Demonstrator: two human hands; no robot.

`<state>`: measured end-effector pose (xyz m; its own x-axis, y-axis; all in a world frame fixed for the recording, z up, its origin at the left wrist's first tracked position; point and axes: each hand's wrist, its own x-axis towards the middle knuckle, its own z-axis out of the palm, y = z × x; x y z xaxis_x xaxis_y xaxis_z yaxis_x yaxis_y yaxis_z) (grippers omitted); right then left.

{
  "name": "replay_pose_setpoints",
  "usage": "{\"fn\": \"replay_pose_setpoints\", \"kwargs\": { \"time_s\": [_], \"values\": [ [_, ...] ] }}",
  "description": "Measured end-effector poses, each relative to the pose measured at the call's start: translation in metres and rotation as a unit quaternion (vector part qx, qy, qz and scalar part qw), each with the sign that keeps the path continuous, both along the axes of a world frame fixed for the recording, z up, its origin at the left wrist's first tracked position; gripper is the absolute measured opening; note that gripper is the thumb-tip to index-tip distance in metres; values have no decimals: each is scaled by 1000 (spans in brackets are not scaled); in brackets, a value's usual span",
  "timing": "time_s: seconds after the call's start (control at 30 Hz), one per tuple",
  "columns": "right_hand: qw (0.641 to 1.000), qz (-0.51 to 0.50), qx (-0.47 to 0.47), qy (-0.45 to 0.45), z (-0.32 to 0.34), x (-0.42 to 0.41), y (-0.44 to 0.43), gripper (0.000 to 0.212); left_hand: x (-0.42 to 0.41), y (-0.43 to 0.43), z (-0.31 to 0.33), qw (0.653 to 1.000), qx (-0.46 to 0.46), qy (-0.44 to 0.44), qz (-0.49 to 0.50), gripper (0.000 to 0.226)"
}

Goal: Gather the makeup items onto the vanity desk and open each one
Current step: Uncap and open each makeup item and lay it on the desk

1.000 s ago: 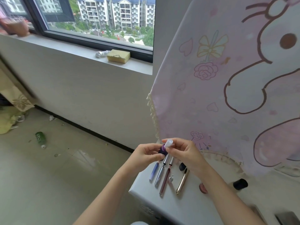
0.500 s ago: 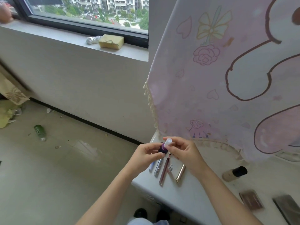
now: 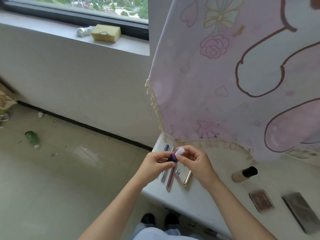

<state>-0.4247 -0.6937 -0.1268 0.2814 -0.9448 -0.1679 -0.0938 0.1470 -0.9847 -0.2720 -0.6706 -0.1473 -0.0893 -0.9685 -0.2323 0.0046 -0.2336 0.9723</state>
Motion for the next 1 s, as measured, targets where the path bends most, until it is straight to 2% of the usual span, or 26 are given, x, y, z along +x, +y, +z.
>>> {"fn": "replay_pose_setpoints", "kwargs": {
  "time_s": [0.1, 0.17, 0.23, 0.33, 0.43, 0.53, 0.67, 0.73, 0.8, 0.93, 1.0],
  "values": [
    [999, -36, 2, 23, -11, -3, 1, 26, -7, 4, -7, 999, -13, -40, 4, 37],
    [998, -59, 16, 14, -19, -6, 3, 26, -9, 7, -19, 988, -21, -152, 1, 43],
    [996, -88, 28, 19, -27, -11, 5, 23, -4, 15, -35, 964, -22, -264, 23, 52],
    [987, -143, 38, 60, -46, -23, 6, 26, 8, 31, -63, 916, -2, -399, 39, 54],
    [980, -151, 41, 122, -64, -29, 4, 24, 18, 46, -85, 874, 25, -486, 12, 54],
    [973, -132, 39, 184, -75, -27, 2, 13, 22, 52, -97, 857, 27, -514, -18, 55],
    [965, -109, 50, 232, -93, -26, -1, 28, 20, 53, -108, 842, 6, -538, -50, 54],
    [962, -93, 56, 250, -99, -26, -1, 22, 17, 52, -109, 836, 8, -544, -70, 55],
    [960, -82, 54, 264, -102, -26, -1, 13, 17, 52, -111, 824, 21, -557, -97, 57],
    [959, -71, 51, 270, -107, -26, 1, 14, 16, 55, -119, 818, 6, -563, -119, 58],
    [958, -66, 49, 276, -107, -26, 0, 15, 18, 55, -123, 800, 2, -587, -125, 61]
  ]
}}
